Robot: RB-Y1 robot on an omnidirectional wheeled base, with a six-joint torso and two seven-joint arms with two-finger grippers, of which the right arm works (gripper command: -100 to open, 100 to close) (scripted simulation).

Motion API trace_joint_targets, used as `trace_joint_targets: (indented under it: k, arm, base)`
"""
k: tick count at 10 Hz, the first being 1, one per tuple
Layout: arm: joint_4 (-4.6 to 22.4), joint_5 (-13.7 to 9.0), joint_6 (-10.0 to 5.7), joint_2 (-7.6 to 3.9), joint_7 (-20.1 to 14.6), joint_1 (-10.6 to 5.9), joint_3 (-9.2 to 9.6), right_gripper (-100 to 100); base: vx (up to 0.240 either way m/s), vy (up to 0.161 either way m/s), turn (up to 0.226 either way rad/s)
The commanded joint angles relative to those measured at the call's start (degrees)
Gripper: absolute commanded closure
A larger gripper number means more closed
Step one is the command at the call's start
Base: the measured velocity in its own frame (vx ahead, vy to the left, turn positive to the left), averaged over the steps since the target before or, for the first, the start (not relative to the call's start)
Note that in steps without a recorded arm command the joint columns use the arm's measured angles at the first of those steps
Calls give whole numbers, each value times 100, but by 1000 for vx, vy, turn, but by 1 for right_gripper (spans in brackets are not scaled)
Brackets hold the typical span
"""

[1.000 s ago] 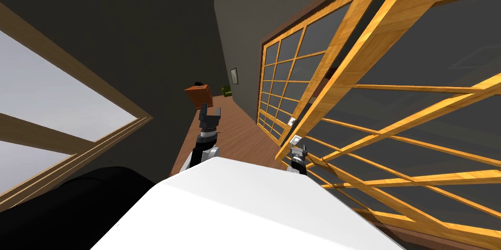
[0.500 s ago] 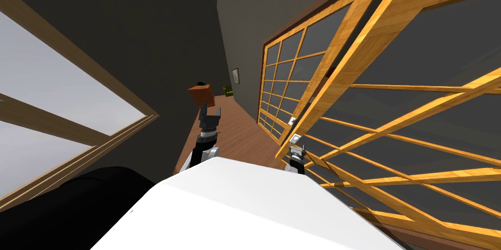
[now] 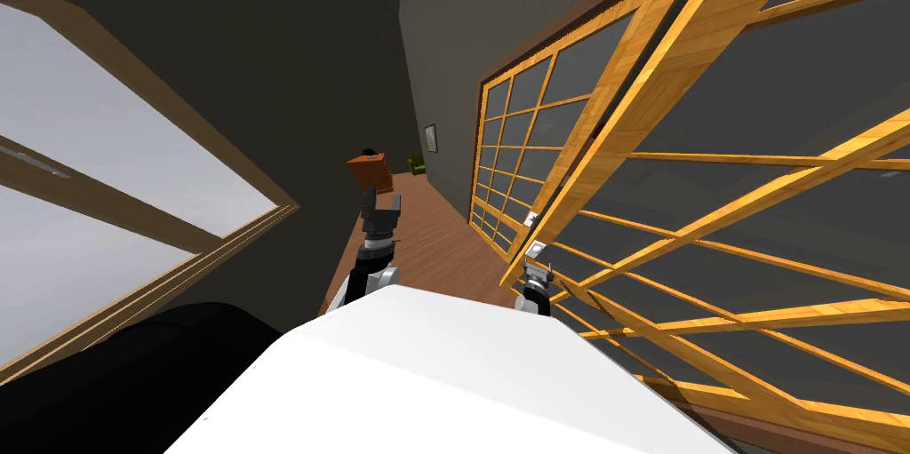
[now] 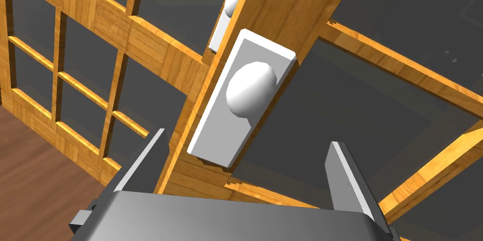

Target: Pull the door open

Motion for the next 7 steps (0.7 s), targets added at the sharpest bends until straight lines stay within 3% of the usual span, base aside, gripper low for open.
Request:
trace_joint_targets:
  k: [1,7]
  arm:
    - [54,-129,-9,17,-286,-70,49,-100]
    - [96,-416,-8,78,-1170,-177,161,-100]
  base:
    - [-81,-6,64]
    - [-63,-9,35]
